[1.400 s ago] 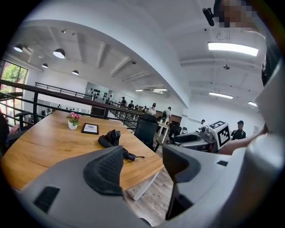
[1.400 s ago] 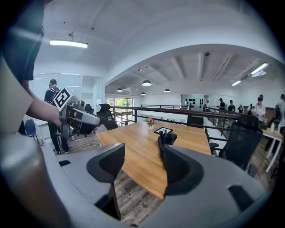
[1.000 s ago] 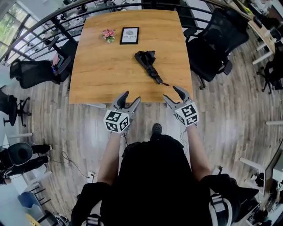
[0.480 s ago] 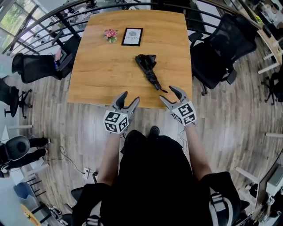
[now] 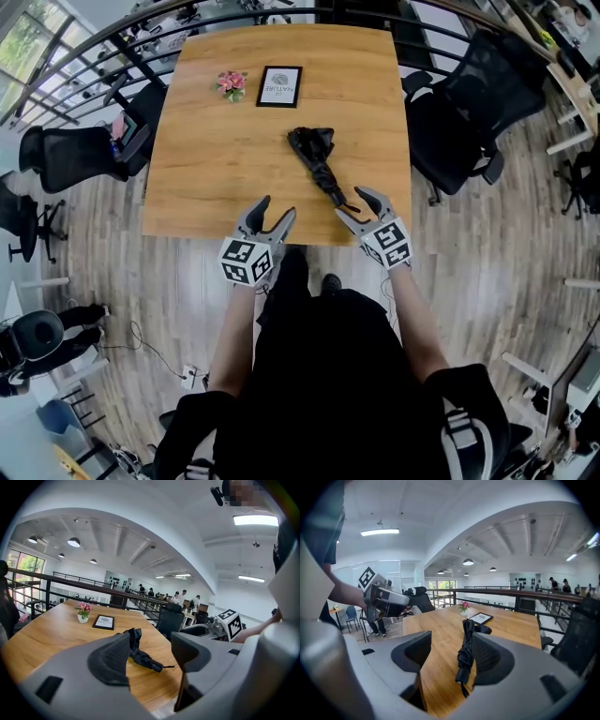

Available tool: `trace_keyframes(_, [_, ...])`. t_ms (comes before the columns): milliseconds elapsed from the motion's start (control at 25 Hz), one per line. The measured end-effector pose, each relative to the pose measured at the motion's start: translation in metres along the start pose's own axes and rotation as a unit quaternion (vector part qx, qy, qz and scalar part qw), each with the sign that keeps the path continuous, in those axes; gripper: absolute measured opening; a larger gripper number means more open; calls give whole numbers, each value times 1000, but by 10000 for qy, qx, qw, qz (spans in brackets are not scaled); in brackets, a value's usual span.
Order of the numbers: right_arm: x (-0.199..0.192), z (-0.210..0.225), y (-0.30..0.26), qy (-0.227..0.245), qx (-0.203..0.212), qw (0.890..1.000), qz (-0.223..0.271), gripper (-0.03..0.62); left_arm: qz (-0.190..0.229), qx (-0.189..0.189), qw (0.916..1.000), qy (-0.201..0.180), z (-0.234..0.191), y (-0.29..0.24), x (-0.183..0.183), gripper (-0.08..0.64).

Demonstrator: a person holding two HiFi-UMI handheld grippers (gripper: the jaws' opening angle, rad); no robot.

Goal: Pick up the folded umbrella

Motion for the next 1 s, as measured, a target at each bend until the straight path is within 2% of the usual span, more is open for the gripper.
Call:
trace_keyframes(160, [-1,15,-21,42,-108,9998,-178,281,-68,-122,9999,86,-29,-29,3,282])
trace_keyframes(320, [-2,29,-46,24,-300,9990,-326,282,-286,-404,9987,-150,-54,-53,4,282])
trace_keyframes(480, [-11,37,-72,-140,-387,9981,-466,287,-426,-474,9979,126,-83,-69,-2,282])
trace_keyframes(1000, [-46,50,-121,-479,-373,9941,-903,296,-885,-707,9934,186,-121,-105,-24,282])
Point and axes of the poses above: the fingertips, and each gripper's own axes: y backward along the fingers, z to its right, x out of its top, the point moved 1 cm from there along y, backward along the fingers, and after that the axes turned 8 degrees about z, right-handed, at the moved point
